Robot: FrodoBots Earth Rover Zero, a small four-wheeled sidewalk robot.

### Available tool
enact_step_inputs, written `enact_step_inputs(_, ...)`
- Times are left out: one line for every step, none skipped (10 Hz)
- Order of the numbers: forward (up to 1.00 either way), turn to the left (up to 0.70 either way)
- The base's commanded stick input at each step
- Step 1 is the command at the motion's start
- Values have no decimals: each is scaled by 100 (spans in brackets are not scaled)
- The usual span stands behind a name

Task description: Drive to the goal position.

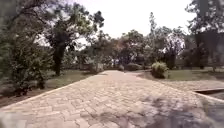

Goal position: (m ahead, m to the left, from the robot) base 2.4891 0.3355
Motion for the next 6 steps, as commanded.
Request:
enact_step_inputs(70, 0)
enact_step_inputs(70, 0)
enact_step_inputs(70, 0)
enact_step_inputs(70, 0)
enact_step_inputs(70, -35)
enact_step_inputs(70, -35)
